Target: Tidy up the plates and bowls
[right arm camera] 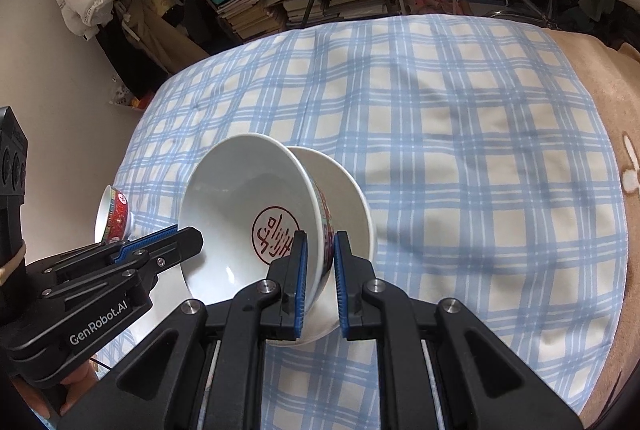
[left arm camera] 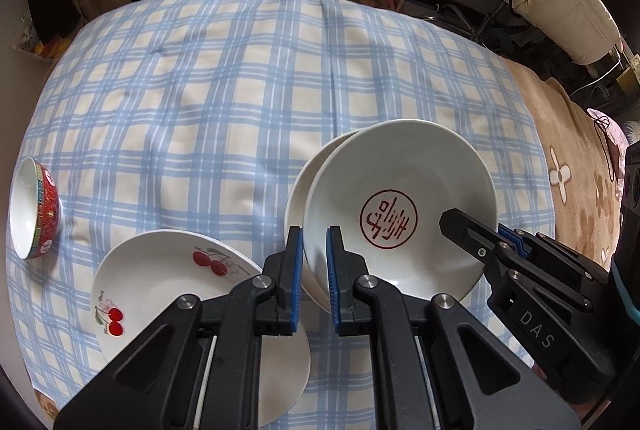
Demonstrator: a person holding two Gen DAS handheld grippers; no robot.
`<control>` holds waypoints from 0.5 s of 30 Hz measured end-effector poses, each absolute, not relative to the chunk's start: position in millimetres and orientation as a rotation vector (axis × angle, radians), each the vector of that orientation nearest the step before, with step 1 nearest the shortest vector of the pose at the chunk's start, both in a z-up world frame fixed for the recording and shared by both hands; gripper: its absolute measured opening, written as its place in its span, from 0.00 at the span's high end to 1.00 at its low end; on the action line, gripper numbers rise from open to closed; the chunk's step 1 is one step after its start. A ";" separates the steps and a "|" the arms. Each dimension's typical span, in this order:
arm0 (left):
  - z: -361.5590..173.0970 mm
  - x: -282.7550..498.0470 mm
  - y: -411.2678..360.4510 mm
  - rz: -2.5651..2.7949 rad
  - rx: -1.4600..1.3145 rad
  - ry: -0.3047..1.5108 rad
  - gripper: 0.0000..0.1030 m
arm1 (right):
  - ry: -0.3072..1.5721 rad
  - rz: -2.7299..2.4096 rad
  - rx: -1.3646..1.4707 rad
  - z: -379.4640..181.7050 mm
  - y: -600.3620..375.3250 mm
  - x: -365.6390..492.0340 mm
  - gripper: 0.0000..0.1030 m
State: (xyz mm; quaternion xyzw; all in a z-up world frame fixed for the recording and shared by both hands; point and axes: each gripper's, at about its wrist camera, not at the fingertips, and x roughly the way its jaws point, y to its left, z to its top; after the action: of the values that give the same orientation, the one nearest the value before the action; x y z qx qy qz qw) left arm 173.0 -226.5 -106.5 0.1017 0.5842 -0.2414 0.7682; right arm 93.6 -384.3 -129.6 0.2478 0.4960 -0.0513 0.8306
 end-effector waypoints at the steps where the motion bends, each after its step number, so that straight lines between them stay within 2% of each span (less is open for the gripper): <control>1: -109.5 173.5 -226.8 -0.526 0.223 1.275 0.90 | 1.056 -0.109 0.524 -131.0 -384.4 94.4 0.86; 11: -119.1 174.2 -226.5 -0.540 0.252 1.278 0.90 | 1.098 -0.111 0.463 -140.0 -379.6 101.6 0.86; 15: -110.9 172.0 -225.8 -0.516 0.283 1.225 0.88 | 1.091 -0.106 0.459 -137.1 -380.4 101.2 0.81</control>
State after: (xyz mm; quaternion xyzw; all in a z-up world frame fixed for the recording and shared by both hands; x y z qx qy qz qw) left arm 172.0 -225.8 -110.9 0.1308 0.5666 -0.2387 0.7777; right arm 101.2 -380.4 -137.1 0.2164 0.5140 -0.0502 0.8285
